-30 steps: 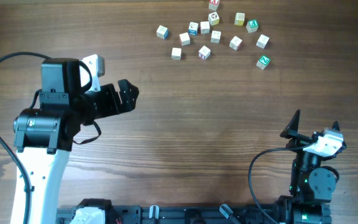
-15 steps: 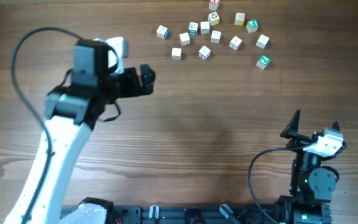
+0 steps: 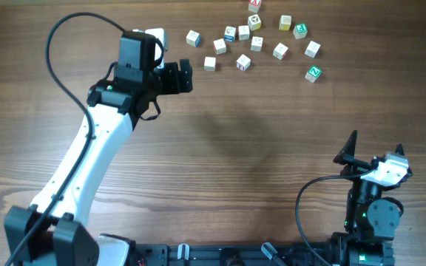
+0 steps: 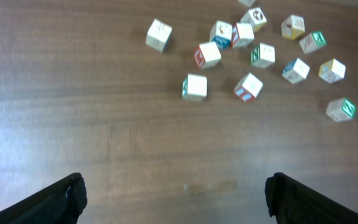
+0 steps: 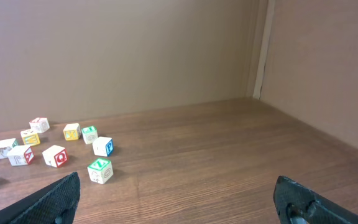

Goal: Form a horizontal line
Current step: 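Reach the left gripper forward toward the block cluster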

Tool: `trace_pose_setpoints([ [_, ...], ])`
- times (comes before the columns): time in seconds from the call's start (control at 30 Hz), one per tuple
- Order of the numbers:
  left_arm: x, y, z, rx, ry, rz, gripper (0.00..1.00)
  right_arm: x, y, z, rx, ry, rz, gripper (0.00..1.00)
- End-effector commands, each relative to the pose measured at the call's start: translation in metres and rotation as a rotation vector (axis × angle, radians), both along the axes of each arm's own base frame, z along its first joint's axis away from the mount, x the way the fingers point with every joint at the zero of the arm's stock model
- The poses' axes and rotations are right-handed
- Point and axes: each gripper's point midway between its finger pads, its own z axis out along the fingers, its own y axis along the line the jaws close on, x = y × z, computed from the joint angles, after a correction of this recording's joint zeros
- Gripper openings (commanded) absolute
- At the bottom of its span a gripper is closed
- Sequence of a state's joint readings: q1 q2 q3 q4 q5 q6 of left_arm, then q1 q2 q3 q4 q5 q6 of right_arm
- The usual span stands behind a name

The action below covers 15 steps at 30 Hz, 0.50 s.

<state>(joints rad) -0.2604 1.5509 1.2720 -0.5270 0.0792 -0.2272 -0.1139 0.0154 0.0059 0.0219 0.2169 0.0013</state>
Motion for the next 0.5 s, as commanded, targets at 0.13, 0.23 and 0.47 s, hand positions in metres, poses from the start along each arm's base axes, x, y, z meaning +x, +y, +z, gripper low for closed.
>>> trace_pose_setpoints([
  [0.13, 0.048, -0.005, 0.008, 0.071, -0.059, -0.010, 0.94, 0.000, 0.002, 0.003, -0.002, -0.012, 0.010, 1.00],
  [0.23, 0.064, -0.009, 0.002, 0.072, -0.056, -0.010, 0.94, 0.000, 0.002, 0.003, -0.002, -0.012, 0.010, 1.00],
  [0.47, 0.084, -0.015, -0.018, 0.071, -0.053, -0.012, 0.93, 0.000, 0.002, 0.003, -0.003, -0.012, 0.010, 1.00],
])
